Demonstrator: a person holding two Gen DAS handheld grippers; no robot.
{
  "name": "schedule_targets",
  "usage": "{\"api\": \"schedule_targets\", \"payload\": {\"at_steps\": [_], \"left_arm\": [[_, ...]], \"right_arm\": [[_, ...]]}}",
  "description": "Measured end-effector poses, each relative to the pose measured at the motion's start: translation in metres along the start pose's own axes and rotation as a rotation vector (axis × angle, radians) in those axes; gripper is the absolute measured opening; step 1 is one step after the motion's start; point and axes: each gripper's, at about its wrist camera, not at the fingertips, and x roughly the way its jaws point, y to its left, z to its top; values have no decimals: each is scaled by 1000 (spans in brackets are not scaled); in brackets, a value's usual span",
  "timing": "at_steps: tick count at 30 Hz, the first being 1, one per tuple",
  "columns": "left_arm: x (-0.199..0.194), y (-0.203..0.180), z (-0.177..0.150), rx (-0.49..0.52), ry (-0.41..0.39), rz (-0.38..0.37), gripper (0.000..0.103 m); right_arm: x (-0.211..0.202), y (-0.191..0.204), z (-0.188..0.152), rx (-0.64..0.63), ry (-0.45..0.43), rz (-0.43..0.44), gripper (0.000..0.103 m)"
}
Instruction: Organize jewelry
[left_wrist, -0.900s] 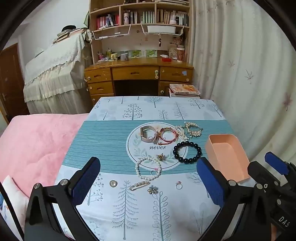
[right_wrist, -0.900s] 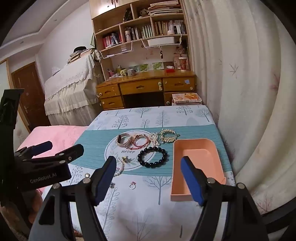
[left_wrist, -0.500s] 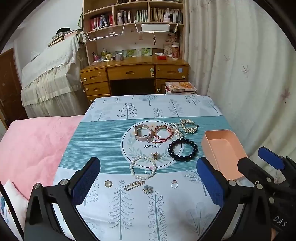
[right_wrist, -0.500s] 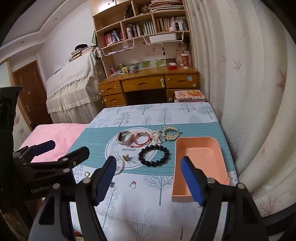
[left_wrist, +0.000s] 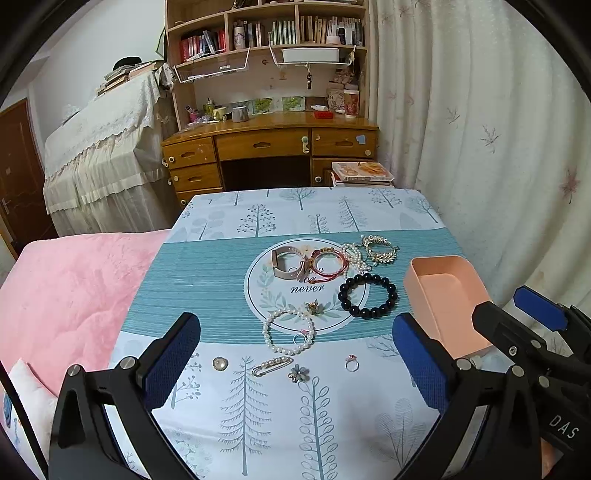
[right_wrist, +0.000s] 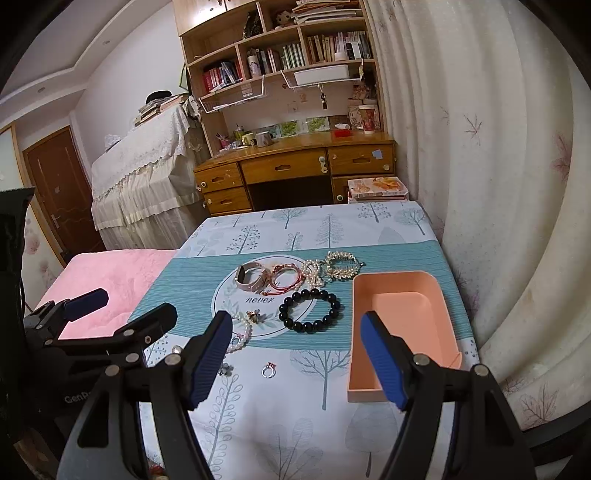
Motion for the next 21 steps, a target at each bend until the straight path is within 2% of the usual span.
{"api": "schedule_targets", "payload": {"at_steps": [21], "left_arm": [[11,8,-3,-26,27,-15,102]], "right_arm": [[12,4,-6,-3,25,7,73]]}}
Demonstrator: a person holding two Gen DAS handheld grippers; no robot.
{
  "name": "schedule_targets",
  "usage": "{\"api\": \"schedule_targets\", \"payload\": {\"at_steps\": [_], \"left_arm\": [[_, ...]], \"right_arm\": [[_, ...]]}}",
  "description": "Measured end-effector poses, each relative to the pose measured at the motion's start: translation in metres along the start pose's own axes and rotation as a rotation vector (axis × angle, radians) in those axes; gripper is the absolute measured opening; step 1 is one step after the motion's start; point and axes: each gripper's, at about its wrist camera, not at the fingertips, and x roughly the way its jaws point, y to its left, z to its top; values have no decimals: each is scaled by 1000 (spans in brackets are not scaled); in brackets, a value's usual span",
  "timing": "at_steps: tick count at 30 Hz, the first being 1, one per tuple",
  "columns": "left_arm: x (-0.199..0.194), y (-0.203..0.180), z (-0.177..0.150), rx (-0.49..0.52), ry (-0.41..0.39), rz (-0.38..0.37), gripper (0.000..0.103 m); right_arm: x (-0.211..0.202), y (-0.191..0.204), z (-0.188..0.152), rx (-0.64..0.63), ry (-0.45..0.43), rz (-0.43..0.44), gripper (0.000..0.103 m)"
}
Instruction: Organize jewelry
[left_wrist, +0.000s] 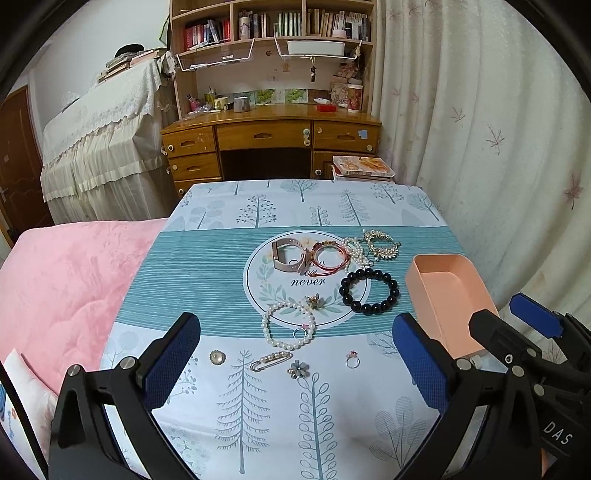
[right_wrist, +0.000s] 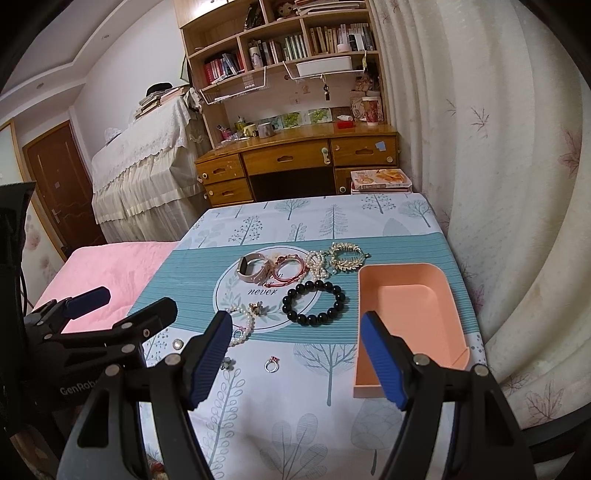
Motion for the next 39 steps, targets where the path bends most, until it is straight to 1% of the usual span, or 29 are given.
{"api": "schedule_targets", "payload": {"at_steps": [12,21,39], "left_arm": [[2,2,-3,-10,15,-9,102],[4,-2,-8,14,32,4,102],[-1,-4,-10,7,36,-12,102]], "right_arm": [[1,1,-3,0,6,-1,73],[4,0,-6,12,15,-6,73],[-2,0,-4,6,8,-9,73]]}}
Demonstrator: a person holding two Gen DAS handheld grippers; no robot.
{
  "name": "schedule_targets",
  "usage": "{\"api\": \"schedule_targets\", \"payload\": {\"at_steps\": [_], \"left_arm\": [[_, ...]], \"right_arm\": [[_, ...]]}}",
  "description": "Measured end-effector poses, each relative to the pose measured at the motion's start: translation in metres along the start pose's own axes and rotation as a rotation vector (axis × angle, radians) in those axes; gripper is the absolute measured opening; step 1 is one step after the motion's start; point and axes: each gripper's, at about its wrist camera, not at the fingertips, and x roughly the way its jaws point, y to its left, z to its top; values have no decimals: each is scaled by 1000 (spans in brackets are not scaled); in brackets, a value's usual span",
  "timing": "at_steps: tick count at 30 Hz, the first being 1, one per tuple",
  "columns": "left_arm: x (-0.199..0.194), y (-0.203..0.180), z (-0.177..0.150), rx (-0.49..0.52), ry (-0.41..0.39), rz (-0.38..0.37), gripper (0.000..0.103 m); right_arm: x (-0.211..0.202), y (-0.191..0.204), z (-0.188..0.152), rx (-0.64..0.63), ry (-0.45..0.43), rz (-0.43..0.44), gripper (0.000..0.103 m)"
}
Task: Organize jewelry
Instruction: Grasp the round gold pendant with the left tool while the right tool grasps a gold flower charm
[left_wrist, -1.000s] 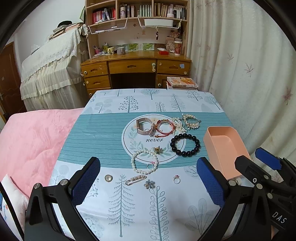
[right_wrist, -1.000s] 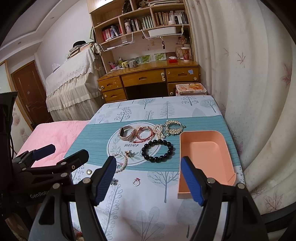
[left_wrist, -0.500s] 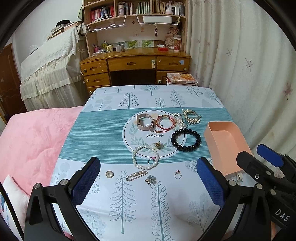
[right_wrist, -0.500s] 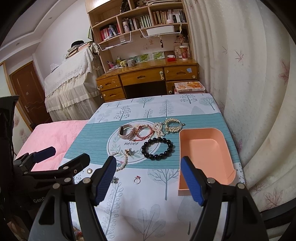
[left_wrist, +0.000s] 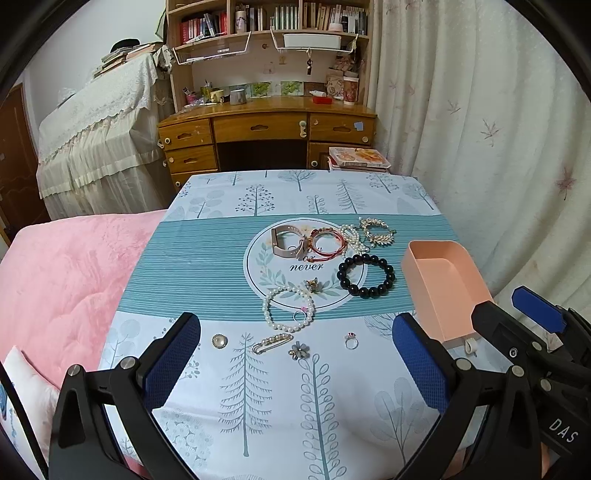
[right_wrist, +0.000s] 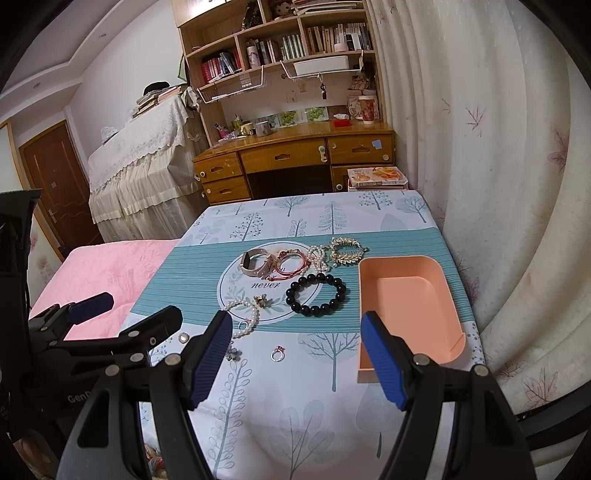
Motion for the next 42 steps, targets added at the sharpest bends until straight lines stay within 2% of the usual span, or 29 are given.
{"api": "schedule_targets", "payload": {"at_steps": [5,8,13,16,19,25,29,34,36,38,42], "left_arm": [[-6,4,-2,-8,-1,-33,102],[-11,18,2,-20,-21,-65,102],[-11,51,20,-36,-30,-23,102],[3,77,29,-75,34,-3,102],[24,101,30,-101,100,-15,102],[82,137,17,-175,257,38,102],[110,146,-3,-190,317,14,95],[137,144,-29,-198,382,4,91],[143,144,-37,-205,400,2,84],[147,146,-43,-218,417,-17,71],[155,149,-47,-281,426,-56,58]], "right_arm": [[-4,6,-2,-7,0,17,73],[3,9,3,-19,52,60,73],[24,10,17,-24,137,101,72],[45,6,30,11,200,138,72],[66,3,37,35,243,155,72],[112,9,39,51,363,196,58],[141,23,34,35,430,225,51],[167,27,35,49,472,248,46],[180,27,36,69,495,266,41],[192,26,36,81,513,279,36],[215,25,36,109,541,289,26]]}}
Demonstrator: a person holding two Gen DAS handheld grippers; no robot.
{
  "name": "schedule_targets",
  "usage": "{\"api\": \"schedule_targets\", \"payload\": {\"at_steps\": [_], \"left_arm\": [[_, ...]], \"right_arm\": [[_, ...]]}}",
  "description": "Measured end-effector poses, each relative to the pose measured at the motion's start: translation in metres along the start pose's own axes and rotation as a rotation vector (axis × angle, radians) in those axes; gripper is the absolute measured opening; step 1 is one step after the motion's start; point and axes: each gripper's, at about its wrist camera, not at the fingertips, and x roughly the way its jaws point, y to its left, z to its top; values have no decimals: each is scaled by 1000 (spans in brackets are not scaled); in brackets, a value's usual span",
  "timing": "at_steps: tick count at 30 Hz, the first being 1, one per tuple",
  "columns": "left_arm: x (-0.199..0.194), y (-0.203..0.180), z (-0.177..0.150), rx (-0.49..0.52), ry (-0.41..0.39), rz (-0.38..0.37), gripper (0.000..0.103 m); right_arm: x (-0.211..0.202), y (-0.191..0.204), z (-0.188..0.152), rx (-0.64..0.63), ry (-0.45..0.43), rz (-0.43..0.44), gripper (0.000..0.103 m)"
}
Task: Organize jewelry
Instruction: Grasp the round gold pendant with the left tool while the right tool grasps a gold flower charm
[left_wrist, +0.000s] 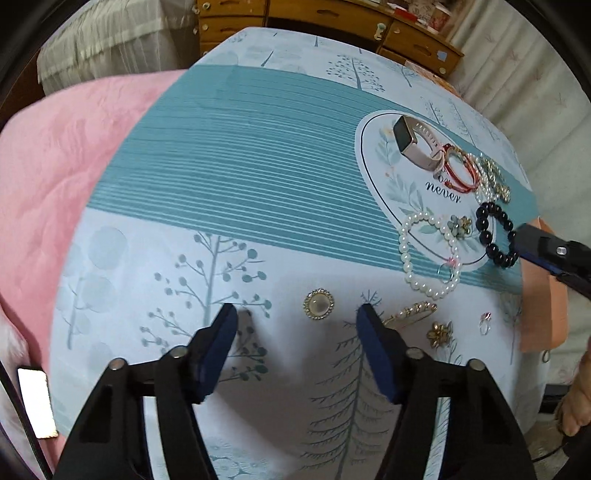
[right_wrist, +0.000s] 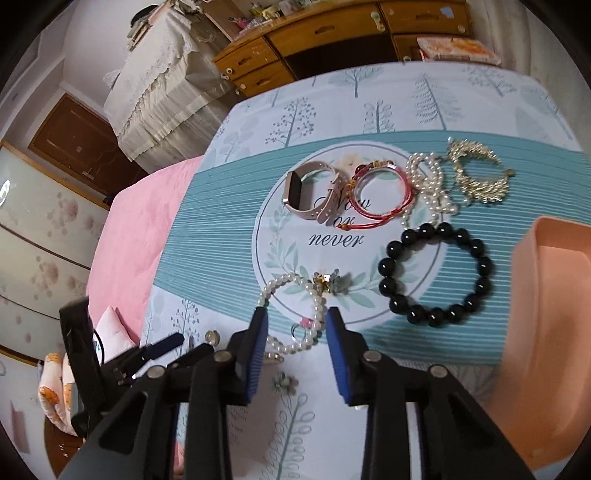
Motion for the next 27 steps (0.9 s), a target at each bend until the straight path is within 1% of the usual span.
{"api": "schedule_targets", "payload": {"at_steps": [1,2,3,6,11,17,19,20,24,27], "left_arm": [[1,-1,0,-9,3,-11,51],[3,-1,1,-17,9,-21,47],[5,-1,2,-27,19,-30,47],[6,-3,5,-42,33,-22,47],[9,-1,11,-83,66,-20,47],[12,-6,15,-85,86,7,47],[12,-7,16,-80,87,17,47],[13,-9,16,-78,87,21,47],[14,-13,17,-64,84,43,47],[16,-17,18,-58,80,65,42]], "right_arm": [[4,-1,3,5,4,-1,25],[8,-2,6,9,8,-7,24],[13,-3,10,12,14,-19,24],[26,-2,18,2,32,-68,24],[44,-1,23,-14,70,-118,24],[57,3,25,-53,88,-186,24],[61,3,24,-58,93,-192,24],[61,3,24,-59,84,-193,20],[60,1,23,-54,81,-183,19],[56,-1,21,-46,75,-169,19]]}}
